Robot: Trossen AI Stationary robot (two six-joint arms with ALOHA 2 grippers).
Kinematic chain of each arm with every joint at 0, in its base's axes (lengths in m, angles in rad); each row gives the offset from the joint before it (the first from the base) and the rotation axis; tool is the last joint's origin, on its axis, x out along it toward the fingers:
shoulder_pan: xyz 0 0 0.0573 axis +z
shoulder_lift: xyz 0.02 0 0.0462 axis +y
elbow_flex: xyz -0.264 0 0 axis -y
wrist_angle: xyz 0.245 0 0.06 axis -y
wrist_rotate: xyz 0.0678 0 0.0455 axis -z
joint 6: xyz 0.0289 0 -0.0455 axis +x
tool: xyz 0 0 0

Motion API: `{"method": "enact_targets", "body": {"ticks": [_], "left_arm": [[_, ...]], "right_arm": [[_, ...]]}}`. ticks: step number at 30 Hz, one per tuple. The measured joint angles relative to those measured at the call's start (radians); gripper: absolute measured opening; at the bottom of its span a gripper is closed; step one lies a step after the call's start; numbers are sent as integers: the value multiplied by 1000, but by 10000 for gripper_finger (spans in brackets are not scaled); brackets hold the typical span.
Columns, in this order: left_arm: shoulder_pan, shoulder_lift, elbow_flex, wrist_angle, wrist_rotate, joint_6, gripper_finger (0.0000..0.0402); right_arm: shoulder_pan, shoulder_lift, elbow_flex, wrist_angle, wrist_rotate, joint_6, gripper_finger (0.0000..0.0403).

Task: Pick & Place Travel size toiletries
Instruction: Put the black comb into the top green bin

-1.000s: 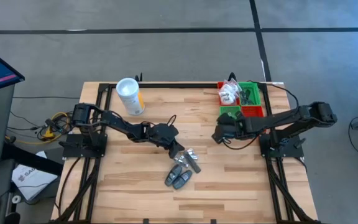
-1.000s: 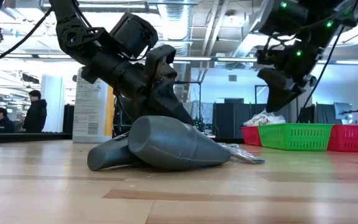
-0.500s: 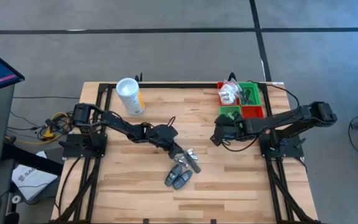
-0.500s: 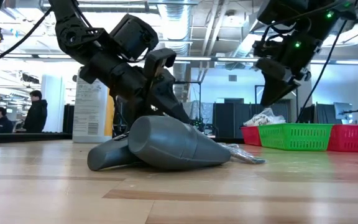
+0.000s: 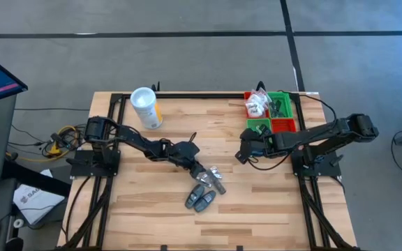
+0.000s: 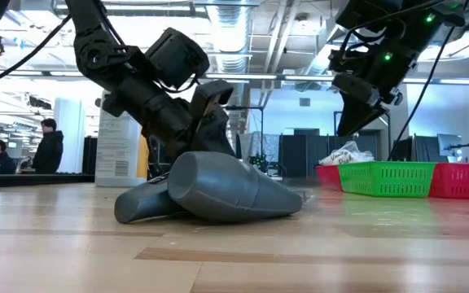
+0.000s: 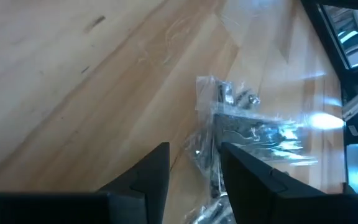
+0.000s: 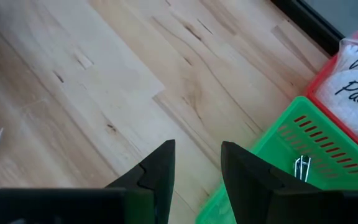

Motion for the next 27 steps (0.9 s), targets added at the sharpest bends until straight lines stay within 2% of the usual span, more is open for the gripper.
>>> {"method": "enact_targets", "body": {"ticks": [8, 27], "left_arm": [[-4, 0, 0, 69, 9, -1, 137], [-19, 0, 0, 67, -11, -1, 137]], "right_arm": [[0, 0, 0, 0, 0, 0, 120], [0, 0, 0, 4, 0, 0, 120]]}}
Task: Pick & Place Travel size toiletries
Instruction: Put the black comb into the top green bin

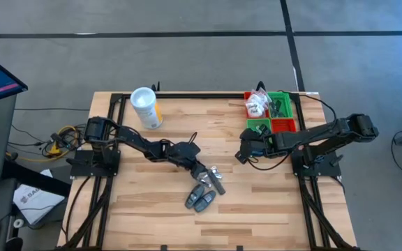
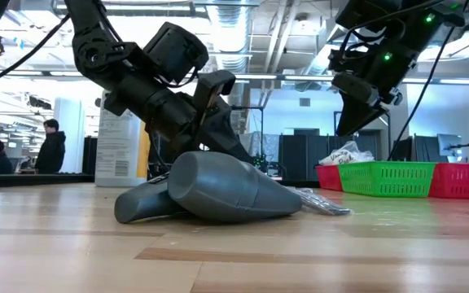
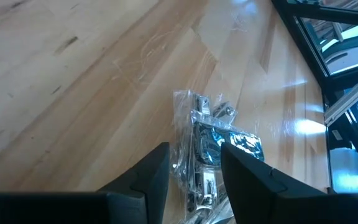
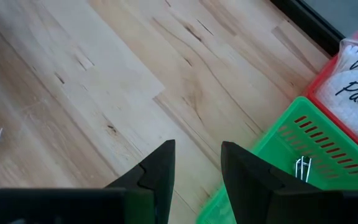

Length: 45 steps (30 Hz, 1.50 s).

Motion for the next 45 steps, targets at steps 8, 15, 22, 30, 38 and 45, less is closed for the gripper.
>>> {"method": "enact_targets", "body": {"ticks": [8, 15, 22, 30, 38, 45], "left_arm": [[-24, 0, 0, 0, -43, -17, 137], [-36, 11, 2, 2, -61, -33, 137], [-44, 86, 72, 19, -68, -34, 137], [-42, 100, 99, 4, -14, 13, 91], [-43, 100, 99, -19, 13, 84, 6], [-43, 63, 92, -53, 14, 115, 1]], "right_arm": [[0, 0, 0, 10, 0, 0, 120], [0, 0, 0, 26, 0, -16, 120], [0, 0, -1, 32, -1, -17, 120], [0, 0, -1, 30, -4, -24, 120], [0, 0, -1, 30, -4, -26, 120], [0, 0, -1, 33, -4, -26, 120]]}}
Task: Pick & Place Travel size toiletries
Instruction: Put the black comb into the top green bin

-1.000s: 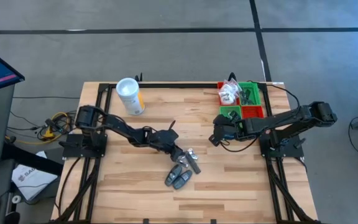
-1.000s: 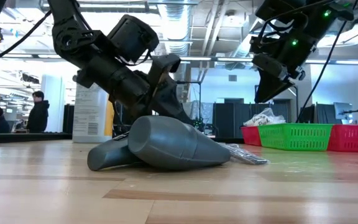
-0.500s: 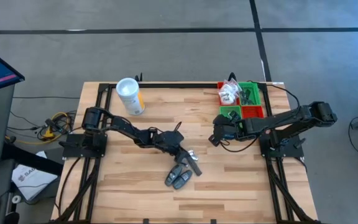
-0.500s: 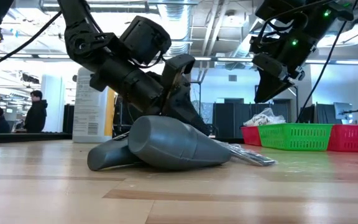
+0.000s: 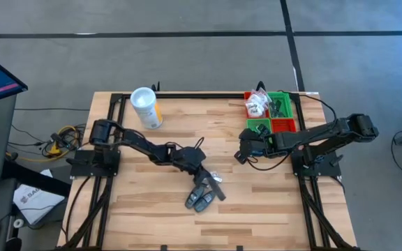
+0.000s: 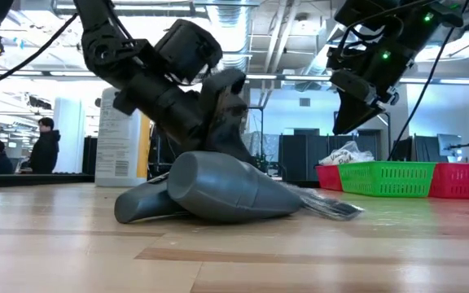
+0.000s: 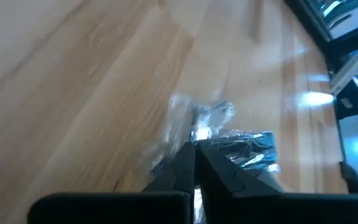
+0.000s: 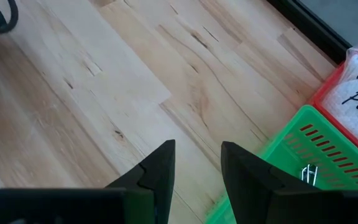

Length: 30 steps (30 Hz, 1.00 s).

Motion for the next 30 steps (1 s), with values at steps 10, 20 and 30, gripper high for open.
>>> {"method": "enact_targets", "body": {"ticks": [10, 20, 30], "left_arm": [[0, -137, 2, -22, -21, 121, 0], [0, -237, 2, -88, -91, 269, 0], [0, -327, 4, -111, -112, 417, 1]], "right_arm": [[13, 0, 0, 76, -45, -23, 120], [81, 0, 0, 325, -220, -189, 120], [86, 11, 0, 447, -349, -253, 120]]}}
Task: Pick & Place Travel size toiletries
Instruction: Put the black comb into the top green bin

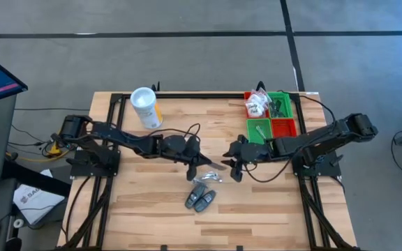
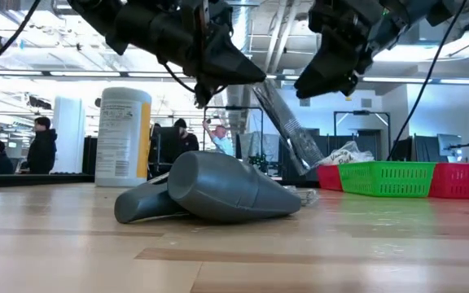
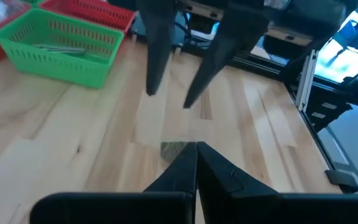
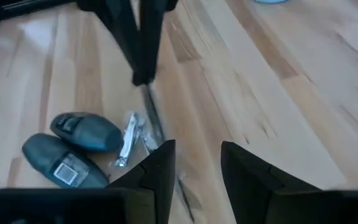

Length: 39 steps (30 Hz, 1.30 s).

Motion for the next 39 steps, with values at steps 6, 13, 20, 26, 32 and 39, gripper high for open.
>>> {"method": "enact_targets", "body": {"ticks": [6, 13, 20, 26, 32, 39], "left_arm": [[7, -9, 0, -37, -23, 12, 1], [7, -9, 0, -45, -24, 12, 1], [8, -9, 0, -45, -23, 24, 0], [8, -9, 0, -46, -23, 28, 0], [8, -9, 0, -43, -23, 29, 0], [8, -8, 0, -38, -26, 30, 0]], "right_arm": [[0, 15, -1, 68, -69, -29, 120], [0, 101, 0, 147, -79, -56, 120], [-6, 177, 30, 170, -79, -88, 120], [-12, 200, 43, 172, -78, -137, 120], [-24, 200, 43, 173, -78, -136, 109], [-29, 200, 43, 173, -81, -140, 12]]}}
